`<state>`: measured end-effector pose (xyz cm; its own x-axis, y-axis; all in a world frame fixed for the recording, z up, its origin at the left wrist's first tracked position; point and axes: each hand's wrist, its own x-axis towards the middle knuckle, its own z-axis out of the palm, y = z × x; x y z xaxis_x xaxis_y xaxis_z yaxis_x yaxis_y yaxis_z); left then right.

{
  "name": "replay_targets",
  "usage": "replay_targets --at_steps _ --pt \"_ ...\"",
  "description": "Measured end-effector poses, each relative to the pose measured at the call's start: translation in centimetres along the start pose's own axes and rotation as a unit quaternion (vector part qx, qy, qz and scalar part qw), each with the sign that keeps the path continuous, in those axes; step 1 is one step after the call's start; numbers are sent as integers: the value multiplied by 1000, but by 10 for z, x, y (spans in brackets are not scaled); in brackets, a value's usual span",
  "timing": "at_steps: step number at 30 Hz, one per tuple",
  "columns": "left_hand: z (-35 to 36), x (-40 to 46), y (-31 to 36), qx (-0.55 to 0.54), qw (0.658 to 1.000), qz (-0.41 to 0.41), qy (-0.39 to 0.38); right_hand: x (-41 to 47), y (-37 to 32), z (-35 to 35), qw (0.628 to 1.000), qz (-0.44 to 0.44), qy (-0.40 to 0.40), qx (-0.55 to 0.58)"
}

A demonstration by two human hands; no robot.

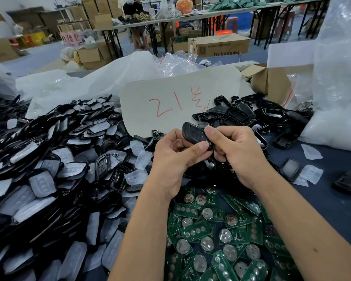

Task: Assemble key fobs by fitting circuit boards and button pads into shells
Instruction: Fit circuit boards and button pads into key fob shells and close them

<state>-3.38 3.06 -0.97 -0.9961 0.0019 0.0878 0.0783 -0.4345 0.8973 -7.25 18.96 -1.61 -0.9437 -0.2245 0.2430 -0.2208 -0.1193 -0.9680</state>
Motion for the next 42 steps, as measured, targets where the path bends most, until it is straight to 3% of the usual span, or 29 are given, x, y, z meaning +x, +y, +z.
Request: replay_targets --at_steps 38,42 --pt "-1 1 -5 29 999 34 0 -1 1 3 999 0 7 43" --pt "0 1 -5 36 999 21 23 0 0 5 998 7 38 47"
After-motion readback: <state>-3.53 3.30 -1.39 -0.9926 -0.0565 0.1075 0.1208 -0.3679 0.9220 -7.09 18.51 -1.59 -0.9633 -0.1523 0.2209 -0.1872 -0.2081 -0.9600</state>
